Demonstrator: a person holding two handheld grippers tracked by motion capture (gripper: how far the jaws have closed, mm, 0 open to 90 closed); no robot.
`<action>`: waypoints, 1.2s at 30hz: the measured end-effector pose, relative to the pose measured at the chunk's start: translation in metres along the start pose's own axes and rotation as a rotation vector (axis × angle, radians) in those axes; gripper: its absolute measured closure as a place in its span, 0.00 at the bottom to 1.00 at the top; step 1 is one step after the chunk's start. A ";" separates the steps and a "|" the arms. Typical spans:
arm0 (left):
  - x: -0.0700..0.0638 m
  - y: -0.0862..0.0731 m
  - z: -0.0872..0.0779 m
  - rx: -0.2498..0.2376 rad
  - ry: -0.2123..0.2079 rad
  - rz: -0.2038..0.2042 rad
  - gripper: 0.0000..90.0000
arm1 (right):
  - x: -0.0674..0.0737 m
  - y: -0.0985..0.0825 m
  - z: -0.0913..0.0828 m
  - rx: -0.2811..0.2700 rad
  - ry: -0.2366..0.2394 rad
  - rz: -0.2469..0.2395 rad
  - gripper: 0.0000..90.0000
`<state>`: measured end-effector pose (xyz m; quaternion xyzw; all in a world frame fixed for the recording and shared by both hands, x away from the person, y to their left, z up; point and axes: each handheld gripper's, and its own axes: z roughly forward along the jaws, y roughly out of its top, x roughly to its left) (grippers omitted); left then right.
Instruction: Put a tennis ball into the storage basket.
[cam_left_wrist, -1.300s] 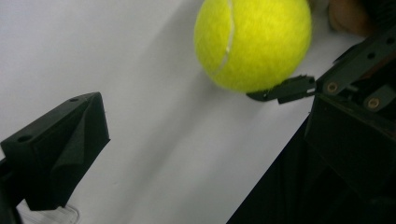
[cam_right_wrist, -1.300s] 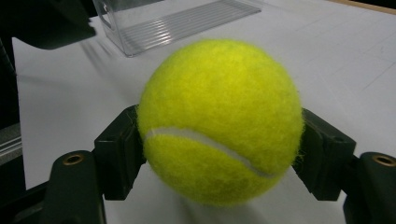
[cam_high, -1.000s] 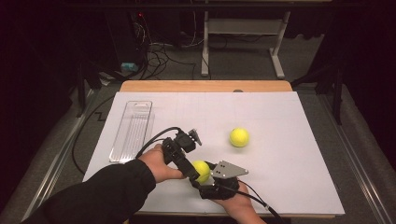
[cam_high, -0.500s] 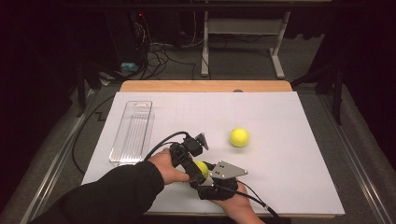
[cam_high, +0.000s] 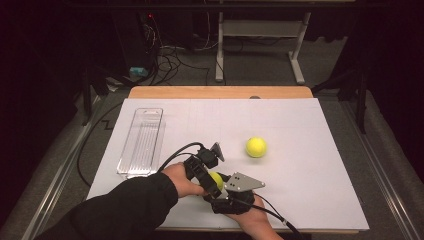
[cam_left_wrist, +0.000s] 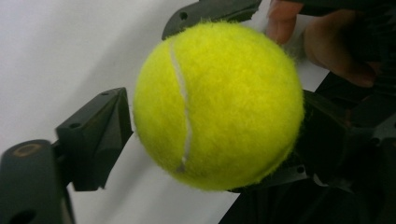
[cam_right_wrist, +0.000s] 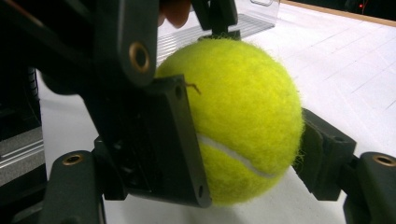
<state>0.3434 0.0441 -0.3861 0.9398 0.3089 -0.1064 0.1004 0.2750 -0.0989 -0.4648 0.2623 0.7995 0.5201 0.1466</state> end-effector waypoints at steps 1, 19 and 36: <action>0.000 0.000 0.000 -0.001 -0.005 0.001 0.23 | 0.000 0.000 0.000 0.000 -0.001 0.000 0.31; -0.001 0.001 -0.002 -0.007 0.002 -0.006 0.29 | -0.003 -0.001 0.005 0.002 0.015 0.022 0.08; 0.015 -0.006 -0.011 -0.027 0.028 -0.064 0.29 | -0.020 -0.008 -0.020 -0.010 -0.055 0.015 0.00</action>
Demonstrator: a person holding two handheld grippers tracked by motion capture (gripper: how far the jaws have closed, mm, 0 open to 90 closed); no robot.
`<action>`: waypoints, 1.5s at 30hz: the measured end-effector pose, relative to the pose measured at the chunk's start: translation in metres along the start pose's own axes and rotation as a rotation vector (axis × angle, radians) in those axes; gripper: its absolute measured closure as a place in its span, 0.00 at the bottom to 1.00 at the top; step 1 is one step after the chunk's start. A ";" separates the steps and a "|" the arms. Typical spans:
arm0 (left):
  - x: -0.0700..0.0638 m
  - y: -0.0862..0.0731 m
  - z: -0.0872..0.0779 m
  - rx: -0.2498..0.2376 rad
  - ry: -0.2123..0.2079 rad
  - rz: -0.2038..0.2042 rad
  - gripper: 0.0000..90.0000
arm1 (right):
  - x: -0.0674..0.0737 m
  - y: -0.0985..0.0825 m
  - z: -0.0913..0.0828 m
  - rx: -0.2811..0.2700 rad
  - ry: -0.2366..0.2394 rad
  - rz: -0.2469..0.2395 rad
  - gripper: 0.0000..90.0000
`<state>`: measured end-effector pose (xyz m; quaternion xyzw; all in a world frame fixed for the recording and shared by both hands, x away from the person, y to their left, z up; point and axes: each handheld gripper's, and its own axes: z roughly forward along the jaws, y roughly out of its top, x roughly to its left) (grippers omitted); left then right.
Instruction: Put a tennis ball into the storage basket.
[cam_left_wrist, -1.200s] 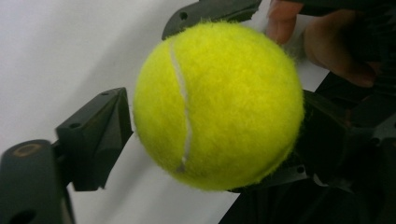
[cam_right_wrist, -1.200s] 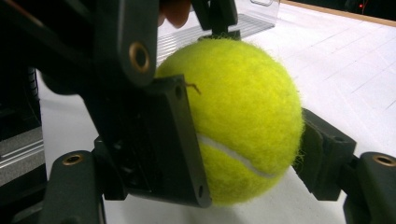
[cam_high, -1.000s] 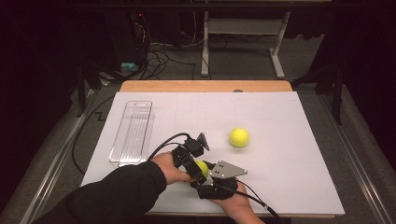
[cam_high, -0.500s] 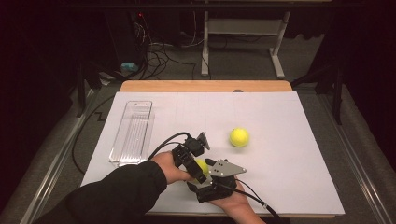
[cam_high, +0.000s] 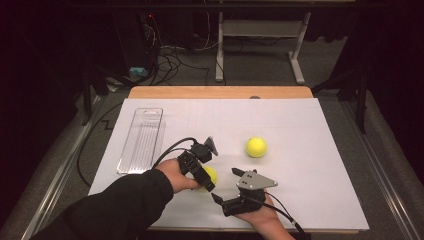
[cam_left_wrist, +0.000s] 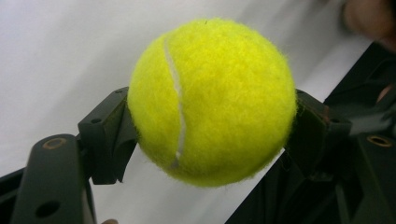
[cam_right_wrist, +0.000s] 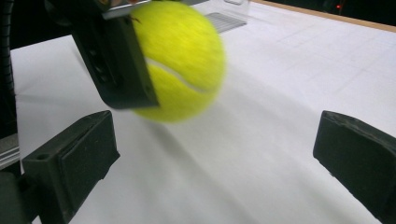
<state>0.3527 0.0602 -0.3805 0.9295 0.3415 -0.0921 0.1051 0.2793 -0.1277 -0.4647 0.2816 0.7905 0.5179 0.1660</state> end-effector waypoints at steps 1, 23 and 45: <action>0.002 0.000 -0.001 -0.002 -0.003 -0.005 0.29 | -0.002 -0.001 -0.002 0.004 0.004 0.004 0.00; 0.035 -0.016 -0.020 -0.006 0.033 -0.086 0.29 | -0.064 -0.032 -0.069 -0.016 -0.225 0.073 0.00; 0.074 -0.041 -0.071 -0.007 0.109 -0.162 0.29 | -0.084 -0.041 -0.107 -0.048 -0.323 0.102 0.00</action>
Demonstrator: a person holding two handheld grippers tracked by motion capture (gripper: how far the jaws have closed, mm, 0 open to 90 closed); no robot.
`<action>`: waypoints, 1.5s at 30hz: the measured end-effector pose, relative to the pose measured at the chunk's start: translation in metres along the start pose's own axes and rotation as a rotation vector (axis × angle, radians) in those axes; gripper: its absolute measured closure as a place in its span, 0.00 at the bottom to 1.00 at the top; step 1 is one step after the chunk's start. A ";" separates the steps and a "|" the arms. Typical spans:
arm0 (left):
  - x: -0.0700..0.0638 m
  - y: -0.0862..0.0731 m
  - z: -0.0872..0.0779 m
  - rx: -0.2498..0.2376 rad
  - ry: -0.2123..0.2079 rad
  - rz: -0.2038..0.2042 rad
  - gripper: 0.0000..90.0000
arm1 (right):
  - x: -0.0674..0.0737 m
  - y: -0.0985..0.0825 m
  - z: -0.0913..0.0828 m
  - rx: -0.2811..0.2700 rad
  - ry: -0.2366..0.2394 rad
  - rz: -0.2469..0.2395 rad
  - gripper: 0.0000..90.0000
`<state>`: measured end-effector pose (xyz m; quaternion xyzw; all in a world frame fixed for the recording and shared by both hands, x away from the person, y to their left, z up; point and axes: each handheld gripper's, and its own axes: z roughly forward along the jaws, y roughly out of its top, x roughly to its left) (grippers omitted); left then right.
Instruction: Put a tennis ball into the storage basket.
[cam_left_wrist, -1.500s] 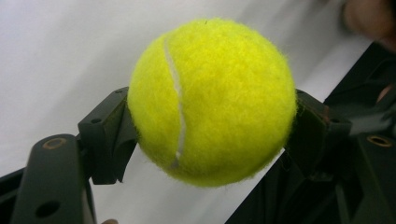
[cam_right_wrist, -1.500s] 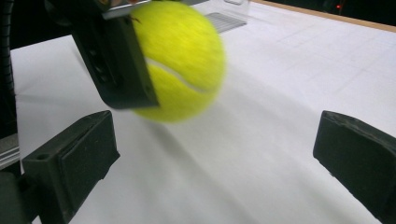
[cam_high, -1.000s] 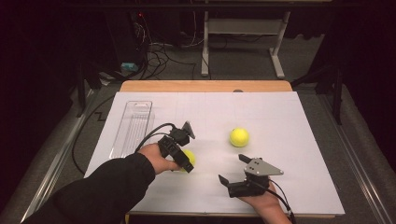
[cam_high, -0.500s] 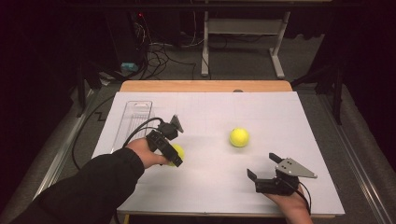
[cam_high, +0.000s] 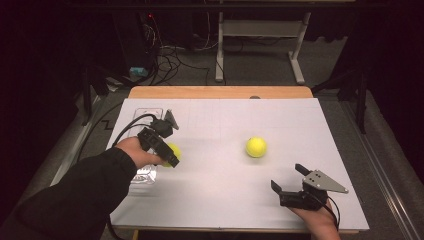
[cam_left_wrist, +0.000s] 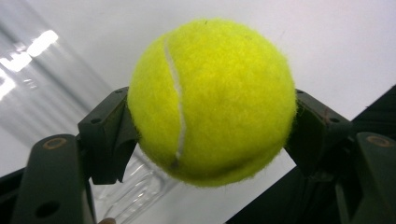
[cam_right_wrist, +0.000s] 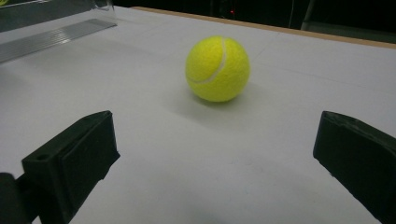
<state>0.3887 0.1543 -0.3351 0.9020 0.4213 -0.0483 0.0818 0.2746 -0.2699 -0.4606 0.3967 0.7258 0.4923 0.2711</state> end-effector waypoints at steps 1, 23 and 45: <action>0.003 -0.001 -0.002 -0.002 0.003 -0.007 0.29 | 0.000 0.000 0.000 -0.002 0.001 -0.002 0.00; 0.075 -0.015 -0.015 0.022 0.085 -0.177 0.29 | 0.000 0.000 0.000 0.000 0.005 -0.001 0.00; 0.105 0.002 0.006 0.035 0.111 -0.250 0.29 | 0.000 0.000 0.001 0.002 0.006 -0.002 0.00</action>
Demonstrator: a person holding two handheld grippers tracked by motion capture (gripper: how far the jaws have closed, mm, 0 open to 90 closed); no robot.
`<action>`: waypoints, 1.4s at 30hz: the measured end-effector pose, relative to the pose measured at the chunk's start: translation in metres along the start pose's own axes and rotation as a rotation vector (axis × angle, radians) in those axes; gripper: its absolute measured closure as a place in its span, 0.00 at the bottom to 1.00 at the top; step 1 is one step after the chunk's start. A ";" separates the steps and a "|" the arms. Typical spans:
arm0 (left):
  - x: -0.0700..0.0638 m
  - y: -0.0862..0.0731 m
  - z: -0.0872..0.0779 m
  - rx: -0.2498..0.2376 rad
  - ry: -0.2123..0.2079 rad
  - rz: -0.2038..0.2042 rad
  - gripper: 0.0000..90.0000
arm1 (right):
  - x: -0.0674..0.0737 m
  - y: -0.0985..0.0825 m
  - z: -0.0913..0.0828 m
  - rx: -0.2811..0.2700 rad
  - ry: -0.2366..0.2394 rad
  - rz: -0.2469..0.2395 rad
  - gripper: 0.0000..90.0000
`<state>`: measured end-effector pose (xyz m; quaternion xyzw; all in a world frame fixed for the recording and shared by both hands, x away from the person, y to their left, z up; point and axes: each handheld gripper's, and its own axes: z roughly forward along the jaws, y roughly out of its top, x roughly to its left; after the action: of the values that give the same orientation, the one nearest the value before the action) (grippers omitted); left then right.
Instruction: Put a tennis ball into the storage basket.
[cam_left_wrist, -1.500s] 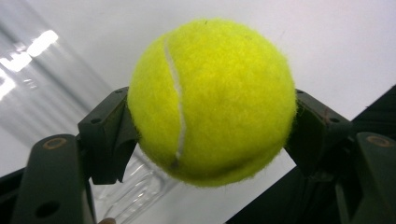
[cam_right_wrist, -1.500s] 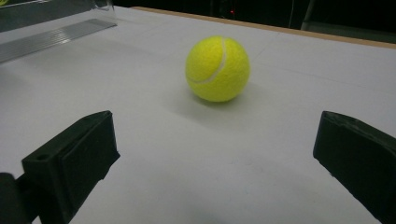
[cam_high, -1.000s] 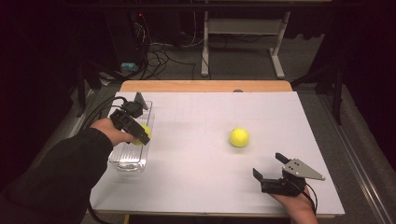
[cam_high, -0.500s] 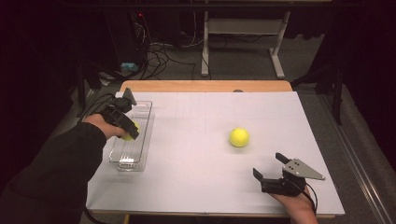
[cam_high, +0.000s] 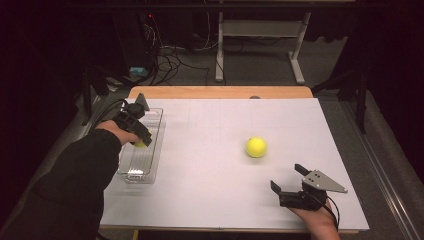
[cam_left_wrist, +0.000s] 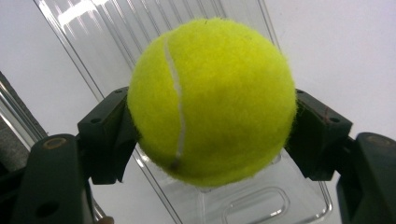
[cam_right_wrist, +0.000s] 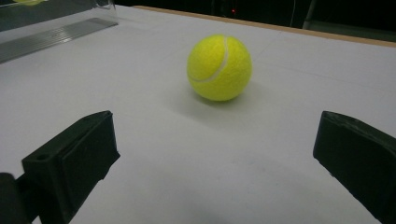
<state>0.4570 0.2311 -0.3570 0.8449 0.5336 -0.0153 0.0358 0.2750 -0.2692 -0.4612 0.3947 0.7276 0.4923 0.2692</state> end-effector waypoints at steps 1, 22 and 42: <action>0.001 0.001 0.002 0.001 -0.001 -0.001 0.29 | 0.000 0.000 0.000 0.000 0.000 0.000 0.00; 0.000 0.003 0.006 -0.025 0.012 0.004 0.00 | 0.002 0.000 -0.001 0.002 0.000 0.002 0.00; -0.055 0.001 0.000 -0.048 0.005 0.150 0.01 | 0.002 0.001 -0.001 -0.001 0.000 0.001 0.00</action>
<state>0.4348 0.1812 -0.3531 0.8814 0.4691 0.0023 0.0556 0.2733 -0.2682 -0.4601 0.3948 0.7274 0.4926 0.2691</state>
